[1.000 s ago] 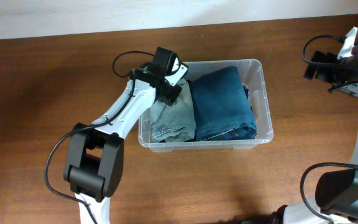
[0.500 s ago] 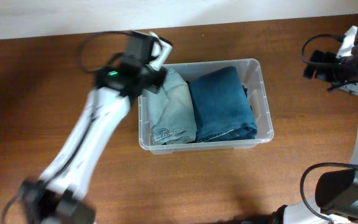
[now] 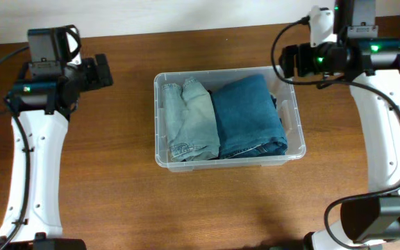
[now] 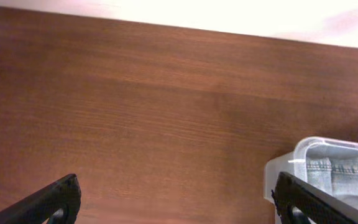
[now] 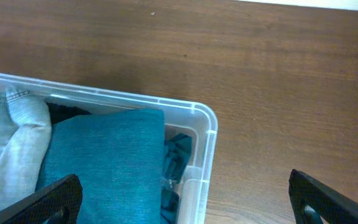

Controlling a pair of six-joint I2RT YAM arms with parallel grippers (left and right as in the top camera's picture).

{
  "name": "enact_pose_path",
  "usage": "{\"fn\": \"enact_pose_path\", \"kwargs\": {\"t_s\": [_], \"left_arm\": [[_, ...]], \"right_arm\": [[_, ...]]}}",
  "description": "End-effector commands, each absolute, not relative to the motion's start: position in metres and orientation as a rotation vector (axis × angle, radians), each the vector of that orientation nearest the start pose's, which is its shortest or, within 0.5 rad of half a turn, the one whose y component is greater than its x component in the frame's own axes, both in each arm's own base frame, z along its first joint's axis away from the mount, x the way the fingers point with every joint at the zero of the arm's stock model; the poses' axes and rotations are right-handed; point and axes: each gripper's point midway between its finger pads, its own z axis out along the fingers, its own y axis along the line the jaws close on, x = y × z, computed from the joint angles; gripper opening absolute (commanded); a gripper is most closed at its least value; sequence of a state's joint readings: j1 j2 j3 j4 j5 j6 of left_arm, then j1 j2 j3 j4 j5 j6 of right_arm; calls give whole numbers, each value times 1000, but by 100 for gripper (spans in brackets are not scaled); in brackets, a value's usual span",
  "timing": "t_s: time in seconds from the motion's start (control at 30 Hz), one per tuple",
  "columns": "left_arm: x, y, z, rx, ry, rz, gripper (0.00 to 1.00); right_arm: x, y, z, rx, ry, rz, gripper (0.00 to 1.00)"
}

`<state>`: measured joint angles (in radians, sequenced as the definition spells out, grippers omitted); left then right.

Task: Pack container

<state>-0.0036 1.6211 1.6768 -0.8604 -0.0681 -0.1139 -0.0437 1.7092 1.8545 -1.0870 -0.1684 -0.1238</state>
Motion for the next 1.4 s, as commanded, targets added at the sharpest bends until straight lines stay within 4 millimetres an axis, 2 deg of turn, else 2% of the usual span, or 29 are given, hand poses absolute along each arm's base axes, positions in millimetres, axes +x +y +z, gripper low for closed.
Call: {"fn": "enact_pose_path", "kwargs": {"t_s": [0.0, 0.1, 0.23, 0.4, 0.5, 0.6, 0.7, 0.83, 1.07, 1.2, 1.37], "left_arm": [[433, 23, 265, -215, 2418, 37, 99], [419, 24, 265, -202, 2452, 12, 99], [400, 22, 285, -149, 2400, 22, 100], [359, 15, 305, -126, 2256, -19, 99], [331, 14, 301, -135, 2159, -26, 99], [305, 13, 286, -143, 2084, -29, 99], [292, 12, 276, -135, 2008, -34, 100], [264, 11, 239, -141, 2092, -33, 100], [214, 9, 175, -163, 2406, -27, 99], [192, 8, 157, -172, 2523, -24, 99], [183, 7, 151, -174, 2566, -23, 99]], "right_arm": [[425, 15, 277, -150, 2502, 162, 98], [410, 12, 277, -112, 2545, 168, 98], [390, 6, 293, -99, 2527, 106, 99], [357, -1, 319, -77, 2386, 35, 99], [332, -1, 315, -76, 2289, 22, 99], [307, 0, 296, -74, 2229, 13, 99], [288, 0, 271, -74, 2198, 10, 99], [267, 1, 225, -74, 2267, 16, 99], [248, 2, 159, -71, 2445, 32, 99], [244, 2, 133, -69, 2534, 40, 99], [244, 2, 107, -67, 2648, 51, 98]]}}
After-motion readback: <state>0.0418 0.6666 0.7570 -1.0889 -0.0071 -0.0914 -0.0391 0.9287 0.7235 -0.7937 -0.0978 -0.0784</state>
